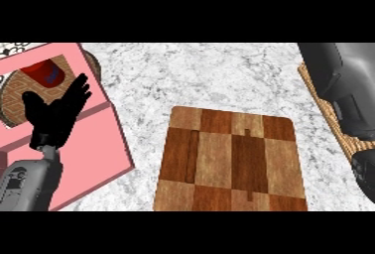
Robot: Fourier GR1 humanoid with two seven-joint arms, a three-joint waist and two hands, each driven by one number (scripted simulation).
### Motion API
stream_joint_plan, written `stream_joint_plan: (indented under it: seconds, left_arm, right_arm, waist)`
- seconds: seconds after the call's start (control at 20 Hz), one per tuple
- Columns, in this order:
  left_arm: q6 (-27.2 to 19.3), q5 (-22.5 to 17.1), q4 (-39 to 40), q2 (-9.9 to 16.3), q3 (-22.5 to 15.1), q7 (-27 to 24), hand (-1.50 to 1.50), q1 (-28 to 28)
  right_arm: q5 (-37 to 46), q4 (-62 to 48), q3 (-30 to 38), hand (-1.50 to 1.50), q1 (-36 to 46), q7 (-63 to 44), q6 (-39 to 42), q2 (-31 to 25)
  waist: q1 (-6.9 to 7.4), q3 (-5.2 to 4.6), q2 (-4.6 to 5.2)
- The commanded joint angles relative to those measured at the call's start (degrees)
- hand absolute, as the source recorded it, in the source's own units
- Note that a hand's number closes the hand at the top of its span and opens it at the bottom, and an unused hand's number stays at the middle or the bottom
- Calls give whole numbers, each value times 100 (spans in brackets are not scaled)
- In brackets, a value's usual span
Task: Pick the bell pepper from the cutting board and place it in the basket
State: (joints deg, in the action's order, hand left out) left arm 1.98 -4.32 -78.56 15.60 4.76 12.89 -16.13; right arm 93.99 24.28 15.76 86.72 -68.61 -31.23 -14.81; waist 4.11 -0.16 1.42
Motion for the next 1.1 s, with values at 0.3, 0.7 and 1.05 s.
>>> stream_joint_plan:
  seconds: [0.3, 0.7, 1.05]
  left_arm:
    - [34, -77, -86, 88, 134, 118, 0, 190]
    - [150, -196, -54, 204, 352, -11, 0, 323]
    - [-42, -92, -237, 90, 299, 150, 0, 303]
  right_arm:
    - [516, -222, 322, 150, -122, -1272, 61, -450]
    - [498, 42, 553, 150, -945, -789, -359, -403]
    - [349, 275, 941, 150, -1585, -365, -1045, -427]
  waist:
    - [-193, 12, -94]
    - [-328, 15, -135]
    - [-309, 18, -110]
